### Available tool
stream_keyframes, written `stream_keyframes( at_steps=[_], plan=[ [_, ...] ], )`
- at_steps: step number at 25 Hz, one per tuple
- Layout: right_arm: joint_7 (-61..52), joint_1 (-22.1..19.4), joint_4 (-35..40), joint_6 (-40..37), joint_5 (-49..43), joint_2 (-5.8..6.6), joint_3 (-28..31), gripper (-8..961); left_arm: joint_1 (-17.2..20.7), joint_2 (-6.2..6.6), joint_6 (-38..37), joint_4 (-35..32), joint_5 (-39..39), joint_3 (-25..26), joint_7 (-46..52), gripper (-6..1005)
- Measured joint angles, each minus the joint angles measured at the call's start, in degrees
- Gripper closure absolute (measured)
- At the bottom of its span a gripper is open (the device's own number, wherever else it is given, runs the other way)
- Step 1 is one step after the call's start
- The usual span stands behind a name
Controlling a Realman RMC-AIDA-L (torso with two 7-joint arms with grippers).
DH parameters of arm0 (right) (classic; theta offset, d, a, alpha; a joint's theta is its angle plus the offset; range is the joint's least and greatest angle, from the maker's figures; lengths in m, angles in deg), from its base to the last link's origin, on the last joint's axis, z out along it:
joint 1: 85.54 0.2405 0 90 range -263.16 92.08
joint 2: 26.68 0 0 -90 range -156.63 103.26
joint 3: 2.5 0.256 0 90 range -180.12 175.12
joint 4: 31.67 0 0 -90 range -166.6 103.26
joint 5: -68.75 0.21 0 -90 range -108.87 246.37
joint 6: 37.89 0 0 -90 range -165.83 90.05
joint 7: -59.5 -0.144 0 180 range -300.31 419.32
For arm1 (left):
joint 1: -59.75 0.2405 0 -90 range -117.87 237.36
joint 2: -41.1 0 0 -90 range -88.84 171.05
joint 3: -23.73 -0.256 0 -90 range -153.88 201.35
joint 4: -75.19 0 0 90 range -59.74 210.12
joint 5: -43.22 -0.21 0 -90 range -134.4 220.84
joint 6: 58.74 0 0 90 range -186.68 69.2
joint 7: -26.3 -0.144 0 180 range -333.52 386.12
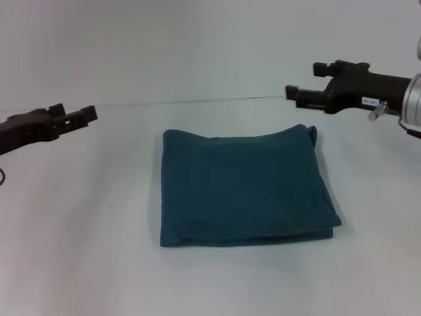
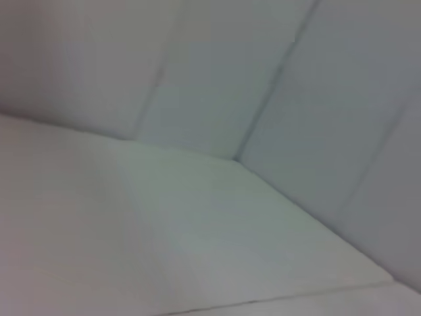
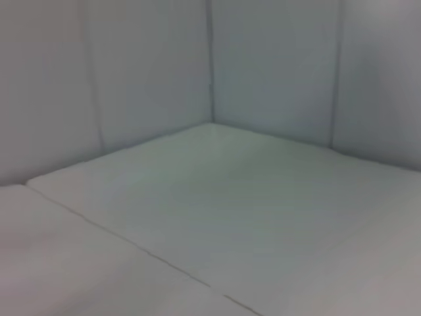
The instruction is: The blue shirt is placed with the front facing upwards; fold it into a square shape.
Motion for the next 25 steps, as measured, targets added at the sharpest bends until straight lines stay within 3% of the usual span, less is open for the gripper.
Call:
stream_keyframes(
  at_steps=[4,9,16,25],
  plan=[
    [8.7,0.1,-2.2,-8.4,2.4,0.22,-0.1,209,-0.6,0.39,-5.5,0.0,-0.1,-0.3,-8.4,62],
    [11.2,0.8,-3.8,-16.6,1.9,0.58,-0.5,9,-1.8,0.39,-16.4,0.2,-0.3,-0.5,-16.9,62],
    [13.3,0.3,-3.8,-25.7,-2.9,0.00,-2.6,8,-4.8,0.88,-29.6,1.0,-2.9,-6.3,-17.7,63],
    [12.5,-1.7,-1.6,-31.8,-5.3,0.27,-4.6,9,-6.8,0.24,-28.2,3.1,-10.0,-8.0,-14.4,62]
  ],
)
